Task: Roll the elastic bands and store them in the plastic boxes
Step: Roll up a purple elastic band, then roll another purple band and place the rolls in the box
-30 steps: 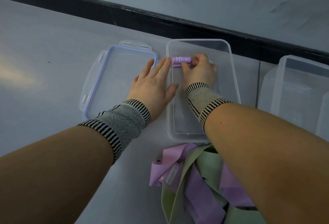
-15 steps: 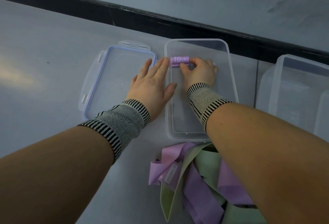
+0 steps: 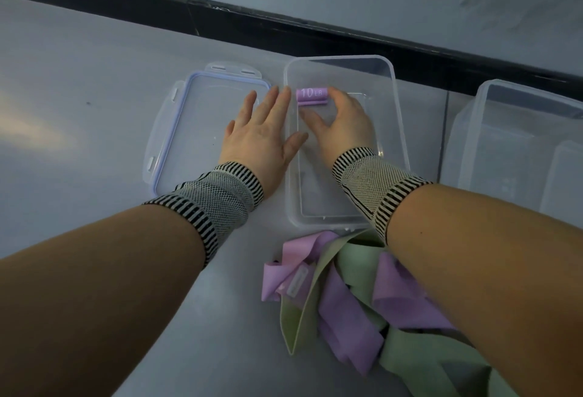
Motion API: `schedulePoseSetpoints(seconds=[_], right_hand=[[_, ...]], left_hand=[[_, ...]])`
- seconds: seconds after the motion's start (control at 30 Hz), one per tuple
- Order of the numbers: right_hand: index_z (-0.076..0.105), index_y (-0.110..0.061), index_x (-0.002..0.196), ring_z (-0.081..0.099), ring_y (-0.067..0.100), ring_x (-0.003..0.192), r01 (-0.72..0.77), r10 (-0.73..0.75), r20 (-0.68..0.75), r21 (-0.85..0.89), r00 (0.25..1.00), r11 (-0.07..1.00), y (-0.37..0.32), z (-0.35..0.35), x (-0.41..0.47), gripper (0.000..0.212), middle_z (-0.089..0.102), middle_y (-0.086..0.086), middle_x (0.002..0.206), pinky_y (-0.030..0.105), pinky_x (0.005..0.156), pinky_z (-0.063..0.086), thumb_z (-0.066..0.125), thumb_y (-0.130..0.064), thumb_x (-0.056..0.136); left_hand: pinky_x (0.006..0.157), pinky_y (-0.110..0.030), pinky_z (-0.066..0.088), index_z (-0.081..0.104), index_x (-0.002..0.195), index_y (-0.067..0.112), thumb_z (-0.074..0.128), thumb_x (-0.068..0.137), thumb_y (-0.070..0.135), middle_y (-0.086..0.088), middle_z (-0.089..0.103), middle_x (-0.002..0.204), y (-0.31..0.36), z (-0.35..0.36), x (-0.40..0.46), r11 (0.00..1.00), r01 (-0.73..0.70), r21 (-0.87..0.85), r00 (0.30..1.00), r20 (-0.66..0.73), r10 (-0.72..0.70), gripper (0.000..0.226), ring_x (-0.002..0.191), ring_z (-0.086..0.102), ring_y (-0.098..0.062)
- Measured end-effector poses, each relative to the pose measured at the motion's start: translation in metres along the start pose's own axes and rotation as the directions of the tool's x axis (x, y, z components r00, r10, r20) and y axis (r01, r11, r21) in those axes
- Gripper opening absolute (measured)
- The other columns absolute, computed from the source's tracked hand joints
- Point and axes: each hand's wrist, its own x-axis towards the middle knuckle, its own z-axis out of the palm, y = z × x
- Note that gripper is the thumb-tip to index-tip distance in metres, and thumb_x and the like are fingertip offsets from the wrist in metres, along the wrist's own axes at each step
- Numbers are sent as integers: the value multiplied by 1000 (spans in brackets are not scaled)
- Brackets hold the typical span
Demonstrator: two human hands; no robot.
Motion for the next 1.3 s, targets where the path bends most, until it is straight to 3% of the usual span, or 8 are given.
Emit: schedulePoseSetpoints(seconds=[0.13, 0.6, 0.73, 0.93, 1.03, 1.1, 1.2, 1.3], right_hand=[[34, -21, 144, 37, 15, 134, 13, -13, 36, 20, 999, 1000, 1, -24, -26, 62, 39, 0, 147, 22, 103, 27, 57, -41, 90], [42, -21, 140, 45, 13, 128, -39, 39, -6, 84, 999, 996, 22, -130, -181, 60, 46, -2, 143, 30, 109, 35, 61, -43, 88], [49, -18, 135, 48, 17, 122, -60, 62, 23, -89, 998, 994, 52, -144, -244, 55, 51, 2, 136, 24, 101, 33, 64, -39, 86], [60, -17, 124, 36, 24, 134, -36, 55, 108, -174, 993, 984, 93, -100, -285, 45, 40, 10, 146, 27, 110, 22, 66, -35, 84], [53, -25, 132, 18, 27, 142, 37, 14, 153, -325, 988, 945, 98, -79, -275, 49, 18, 9, 156, 41, 114, 22, 58, -42, 86], [47, -26, 136, 14, 26, 143, 25, 74, 209, -435, 975, 900, 100, -74, -267, 49, 22, 4, 155, 48, 111, 24, 50, -44, 90], [64, -17, 111, 42, 28, 124, -58, 127, 122, -457, 984, 888, 107, -77, -260, 35, 57, 10, 125, 46, 100, 36, 43, -39, 94], [69, -8, 79, 58, 37, 86, -145, 151, -18, -415, 988, 898, 118, -91, -267, 39, 65, 19, 83, 37, 76, 41, 44, -35, 94]], left_hand=[[115, -47, 9, -1, 149, 30, 28, 94, 55, 10, -2, 158, 11, -4, -18, 1000, -3, -4, 1000, 27, 3, 67, 145, -6, -17], [117, -44, 14, 18, 149, 23, 38, 93, 50, 1, 12, 158, 40, -6, -155, 994, -80, -79, 997, 7, 80, 65, 145, 4, -24], [114, -48, 22, 36, 143, 26, 38, 86, 56, -5, 19, 156, 58, 8, -198, 986, -105, -127, 994, 13, 108, 64, 143, 15, -28], [114, -46, 21, 26, 145, 37, 45, 86, 52, -6, 11, 158, 47, 59, -245, 998, -59, 22, 982, 180, 54, 63, 145, 7, -26], [113, -47, 22, 26, 145, 30, 52, 89, 41, 2, 13, 157, 45, 61, -241, 999, -5, 40, 970, 245, -5, 63, 145, 5, -24], [112, -48, 24, 34, 142, 28, 49, 90, 37, 10, 25, 153, 46, 63, -239, 998, -32, 54, 970, 241, 18, 54, 144, 8, -21], [111, -44, 27, 53, 130, 25, 46, 90, 35, 9, 47, 140, 52, 63, -237, 998, -57, -20, 976, 212, 60, 42, 141, 23, -19], [97, -33, 40, 67, 109, 21, 51, 90, 32, -2, 66, 115, 64, 57, -246, 997, -29, -73, 962, 269, 48, 27, 114, 55, -25]])
